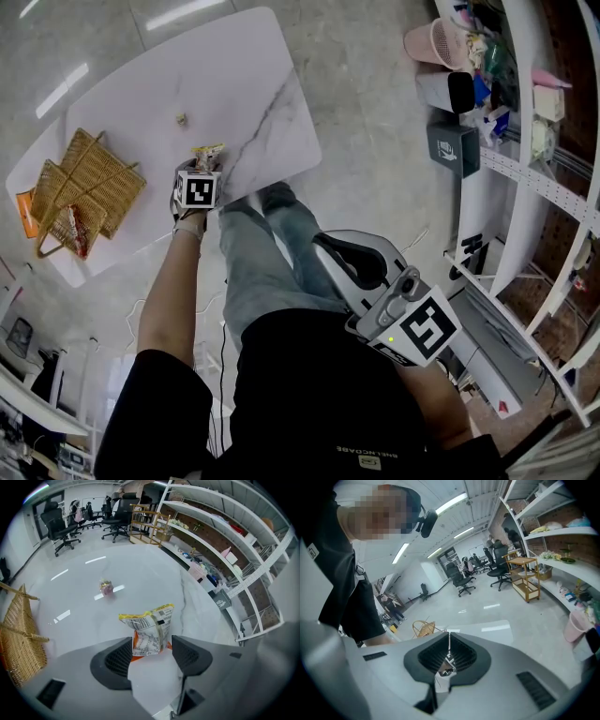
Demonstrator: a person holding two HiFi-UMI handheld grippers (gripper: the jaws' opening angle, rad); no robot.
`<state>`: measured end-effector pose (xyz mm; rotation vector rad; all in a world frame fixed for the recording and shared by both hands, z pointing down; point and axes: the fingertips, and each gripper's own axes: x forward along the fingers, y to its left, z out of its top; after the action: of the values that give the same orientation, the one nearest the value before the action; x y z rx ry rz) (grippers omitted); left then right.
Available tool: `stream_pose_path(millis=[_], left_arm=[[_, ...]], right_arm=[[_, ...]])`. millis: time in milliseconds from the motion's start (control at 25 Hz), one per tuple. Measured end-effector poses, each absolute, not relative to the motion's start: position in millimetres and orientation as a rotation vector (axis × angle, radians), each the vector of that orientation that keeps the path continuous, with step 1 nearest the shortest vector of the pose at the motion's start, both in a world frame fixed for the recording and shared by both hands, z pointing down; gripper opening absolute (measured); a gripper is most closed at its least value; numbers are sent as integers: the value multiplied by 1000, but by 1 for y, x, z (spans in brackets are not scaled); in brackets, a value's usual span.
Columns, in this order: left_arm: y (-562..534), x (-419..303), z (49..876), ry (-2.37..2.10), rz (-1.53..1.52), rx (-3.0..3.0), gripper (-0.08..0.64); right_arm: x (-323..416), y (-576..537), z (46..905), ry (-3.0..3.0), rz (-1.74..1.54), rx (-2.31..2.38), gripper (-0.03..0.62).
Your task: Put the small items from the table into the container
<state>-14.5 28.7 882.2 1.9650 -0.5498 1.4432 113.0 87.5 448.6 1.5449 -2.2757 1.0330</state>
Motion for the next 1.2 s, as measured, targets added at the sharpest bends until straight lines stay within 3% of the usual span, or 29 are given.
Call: stream_pose_path(millis=[640,1200], left_arm=[[17,-22,864,-577,1420,2022,210],[6,-41,795,-649,1377,2113,199]], right_arm=[[101,85,442,-2302,1027,1526,12],[77,77,409,-2412,951,1430,12]])
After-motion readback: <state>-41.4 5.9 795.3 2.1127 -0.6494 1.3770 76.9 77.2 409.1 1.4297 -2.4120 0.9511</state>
